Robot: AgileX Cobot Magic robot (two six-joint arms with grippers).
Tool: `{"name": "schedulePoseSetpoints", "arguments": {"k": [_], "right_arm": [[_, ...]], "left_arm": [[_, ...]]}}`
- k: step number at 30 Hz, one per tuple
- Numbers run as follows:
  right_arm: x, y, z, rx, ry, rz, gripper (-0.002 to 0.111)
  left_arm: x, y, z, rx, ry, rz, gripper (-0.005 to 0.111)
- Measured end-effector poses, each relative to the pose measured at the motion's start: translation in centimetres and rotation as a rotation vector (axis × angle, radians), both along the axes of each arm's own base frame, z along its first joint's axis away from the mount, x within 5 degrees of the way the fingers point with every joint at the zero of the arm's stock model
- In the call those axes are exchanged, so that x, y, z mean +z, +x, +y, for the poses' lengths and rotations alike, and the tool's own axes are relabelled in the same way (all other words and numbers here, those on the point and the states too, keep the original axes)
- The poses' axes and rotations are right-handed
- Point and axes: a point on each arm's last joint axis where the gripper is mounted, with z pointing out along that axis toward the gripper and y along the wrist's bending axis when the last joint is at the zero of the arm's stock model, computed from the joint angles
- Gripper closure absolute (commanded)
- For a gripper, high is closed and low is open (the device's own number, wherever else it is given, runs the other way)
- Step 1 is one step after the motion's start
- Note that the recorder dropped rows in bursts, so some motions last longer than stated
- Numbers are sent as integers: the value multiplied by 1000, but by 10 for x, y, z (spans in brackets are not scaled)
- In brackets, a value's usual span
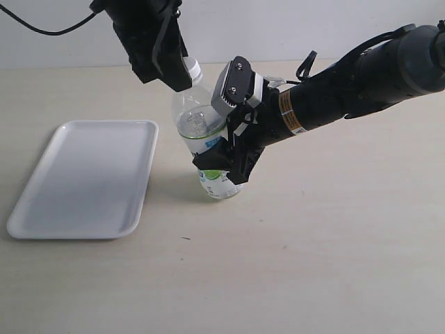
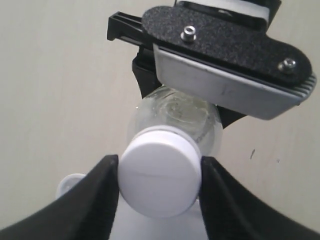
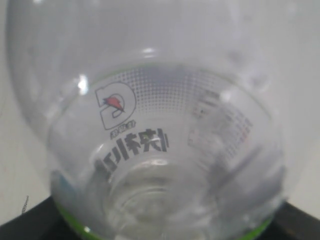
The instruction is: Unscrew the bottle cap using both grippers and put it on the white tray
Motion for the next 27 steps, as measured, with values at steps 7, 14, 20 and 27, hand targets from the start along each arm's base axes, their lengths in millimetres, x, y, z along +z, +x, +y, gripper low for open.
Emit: {"name": "schedulePoseSetpoints", "arguments": {"k": [7, 14, 20, 27], "right_arm": [[0, 0, 0, 1, -1, 0, 108], [0, 0, 0, 1, -1, 0, 108], [0, 0, 0, 0, 0, 0, 108], [0, 0, 0, 1, -1, 0, 108]], "left_arm": [[0, 0, 0, 38, -7, 15, 107], [0, 0, 0, 196, -35, 81, 107], [0, 0, -1, 426, -84, 183, 107], [2, -2, -2, 657, -139, 293, 107]]}}
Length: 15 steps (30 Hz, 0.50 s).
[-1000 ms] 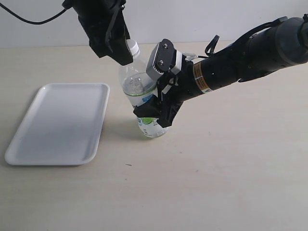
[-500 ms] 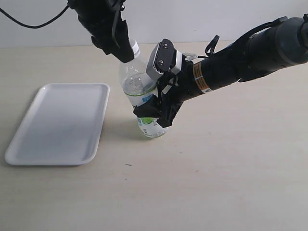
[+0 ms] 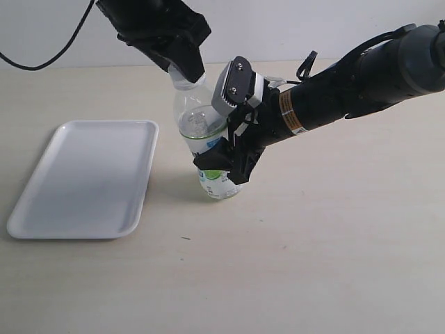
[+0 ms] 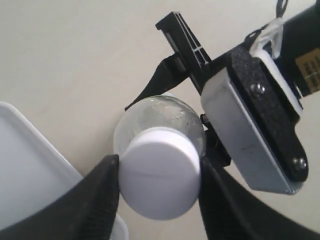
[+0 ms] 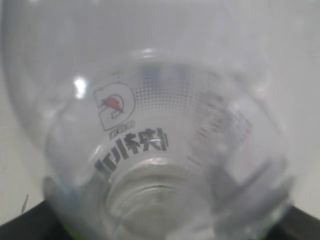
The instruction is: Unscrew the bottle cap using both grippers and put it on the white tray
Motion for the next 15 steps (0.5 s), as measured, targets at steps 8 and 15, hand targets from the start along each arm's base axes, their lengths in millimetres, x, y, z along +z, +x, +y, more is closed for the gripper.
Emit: {"name": "schedulePoseSetpoints", "arguments": {"k": [8, 15], "right_arm": [[0, 0, 0, 1, -1, 0, 108], [0, 0, 0, 1, -1, 0, 108]], "left_arm": [[1, -1, 0, 192, -38, 87, 107], [15, -1, 2, 291, -66, 85, 107]]}}
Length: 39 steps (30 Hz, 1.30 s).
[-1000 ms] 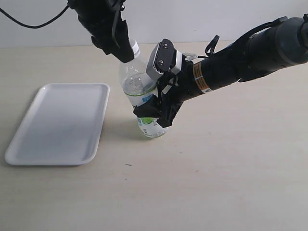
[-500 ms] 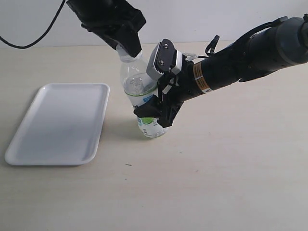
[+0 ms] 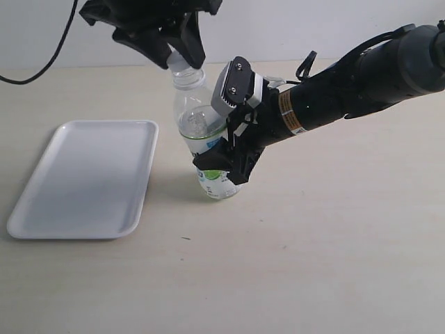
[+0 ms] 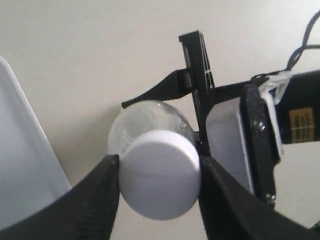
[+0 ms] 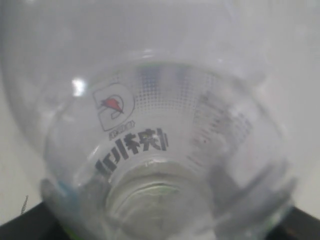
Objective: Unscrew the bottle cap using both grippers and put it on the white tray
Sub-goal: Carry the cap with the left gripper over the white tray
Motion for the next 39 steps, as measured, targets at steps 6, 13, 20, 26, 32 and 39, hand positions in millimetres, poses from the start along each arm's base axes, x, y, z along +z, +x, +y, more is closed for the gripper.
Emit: {"name": "schedulePoseSetpoints", "arguments": {"k": [6, 13, 20, 26, 32, 39], "right_arm": [[0, 0, 0, -1, 1, 0, 108], [0, 0, 0, -1, 1, 0, 108], [1, 2, 1, -36, 28, 9, 108], [0, 3, 0, -59, 37, 24, 108], [0, 3, 0, -67, 39, 42, 108], [-1, 3, -1, -105, 44, 72, 108]], "left_arm": [[46, -8, 6, 20, -75, -114, 107], [48, -2, 21, 47, 79, -225, 107], [18, 17, 45, 154, 366, -338, 107], [-30, 29, 55, 151, 424, -285, 107], [-92, 33, 73, 146, 476, -160, 107], [-136, 24, 74, 132, 425, -114, 107]]}}
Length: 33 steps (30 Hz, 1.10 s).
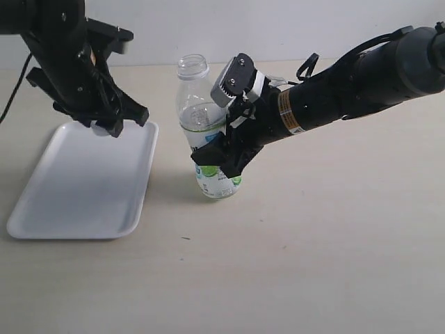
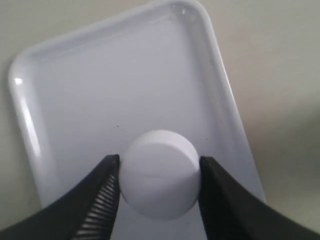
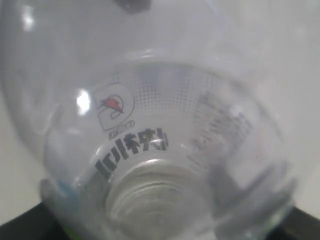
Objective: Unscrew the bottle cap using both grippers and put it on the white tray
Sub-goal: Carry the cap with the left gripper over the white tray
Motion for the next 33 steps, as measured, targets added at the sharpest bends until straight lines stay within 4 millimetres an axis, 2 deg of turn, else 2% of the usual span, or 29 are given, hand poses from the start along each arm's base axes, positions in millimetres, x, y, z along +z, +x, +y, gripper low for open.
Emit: {"name": "schedulePoseSetpoints", "arguments": {"k": [12, 21, 24, 31, 33], "right_arm": [[0, 1, -1, -66, 20, 56, 108], [0, 1, -1, -67, 21, 57, 108], [0, 1, -1, -67, 21, 57, 108], [0, 1, -1, -67, 21, 57, 108], [0, 1, -1, -67, 21, 57, 108]], "left_arm": [[-61, -5, 1, -7, 45, 118, 107], [-83, -2, 0, -11, 50, 140, 104], [-83, -2, 0, -12, 45, 133, 91], [-83, -2, 0, -12, 45, 133, 51], [-83, -2, 0, -12, 45, 133, 44]]}}
